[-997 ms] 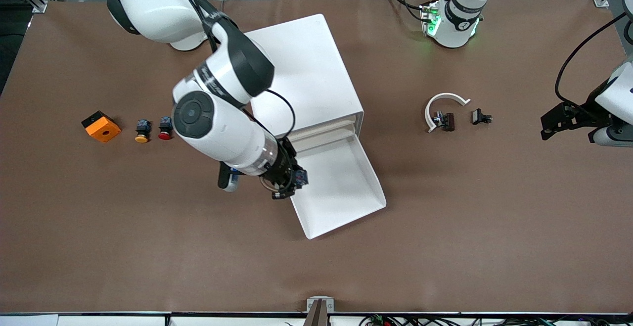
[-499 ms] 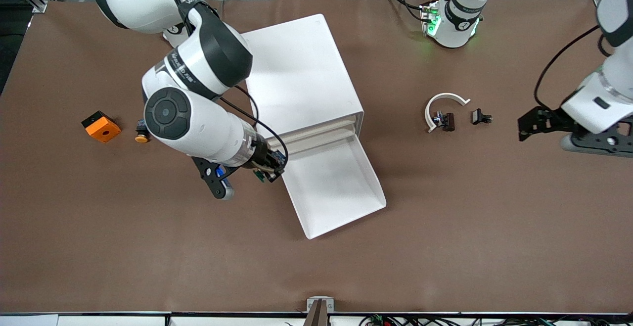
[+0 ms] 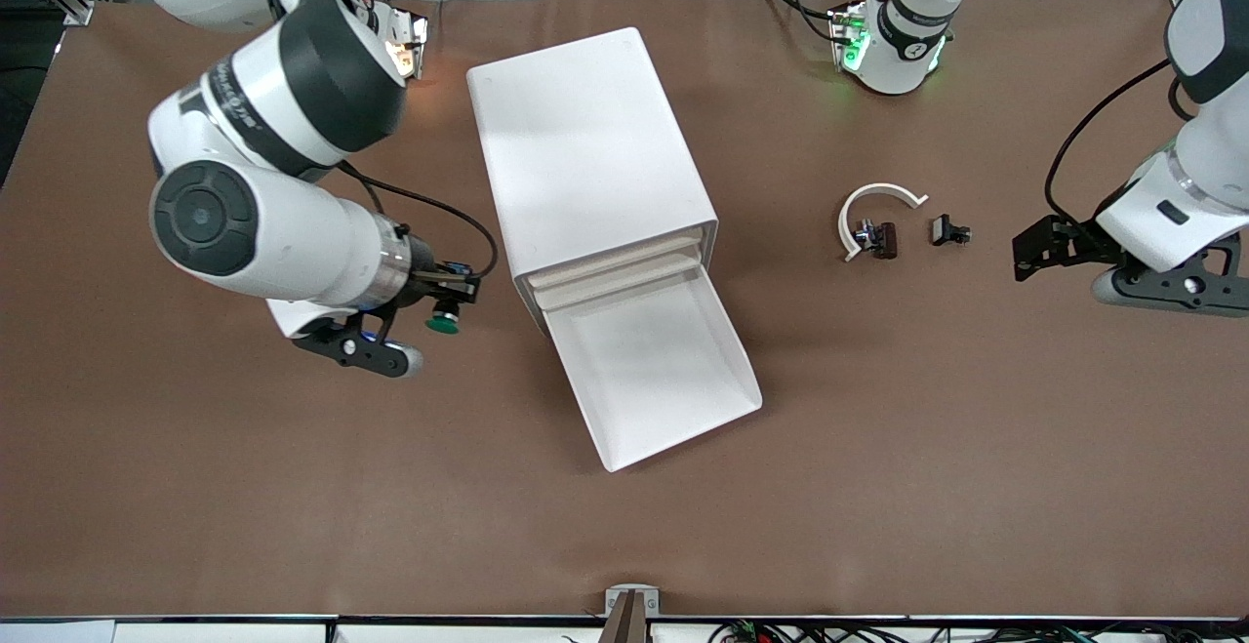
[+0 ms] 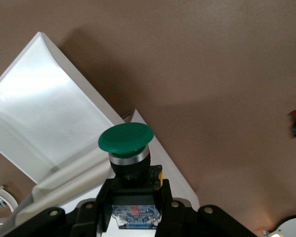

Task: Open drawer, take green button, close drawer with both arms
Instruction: 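Carry the green button beside the red button with the right gripper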

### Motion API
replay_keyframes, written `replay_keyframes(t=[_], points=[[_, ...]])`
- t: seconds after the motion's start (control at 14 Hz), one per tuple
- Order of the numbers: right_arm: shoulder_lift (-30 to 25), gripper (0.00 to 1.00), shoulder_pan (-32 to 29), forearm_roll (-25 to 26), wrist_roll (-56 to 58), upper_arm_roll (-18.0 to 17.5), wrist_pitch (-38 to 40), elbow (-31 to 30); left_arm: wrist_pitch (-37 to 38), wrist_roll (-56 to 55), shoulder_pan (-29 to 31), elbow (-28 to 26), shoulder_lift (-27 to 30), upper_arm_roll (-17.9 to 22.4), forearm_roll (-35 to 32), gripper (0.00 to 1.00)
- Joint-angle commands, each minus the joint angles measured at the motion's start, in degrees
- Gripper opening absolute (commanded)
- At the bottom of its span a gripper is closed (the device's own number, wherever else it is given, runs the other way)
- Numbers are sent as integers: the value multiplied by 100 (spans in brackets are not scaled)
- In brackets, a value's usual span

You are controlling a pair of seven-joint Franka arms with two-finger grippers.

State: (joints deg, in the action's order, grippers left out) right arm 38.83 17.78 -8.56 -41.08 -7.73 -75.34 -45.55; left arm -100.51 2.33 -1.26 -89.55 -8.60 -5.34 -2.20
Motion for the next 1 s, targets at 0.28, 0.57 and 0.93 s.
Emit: replay_keyframes(t=[0.28, 0.57, 0.93], points=[[-3223, 0, -635, 21, 1655, -62, -2783, -5857, -994, -30, -322, 658, -1353, -134, 563, 100], [-3776, 0, -714, 21, 2120, -62, -3328, -6930, -2207, -854, -769, 667, -2065, -143, 598, 100], [-4392, 0, -829, 21, 2605, -53, -4321, -8494, -3350, -2085, -981, 667, -2857, -143, 607, 100]])
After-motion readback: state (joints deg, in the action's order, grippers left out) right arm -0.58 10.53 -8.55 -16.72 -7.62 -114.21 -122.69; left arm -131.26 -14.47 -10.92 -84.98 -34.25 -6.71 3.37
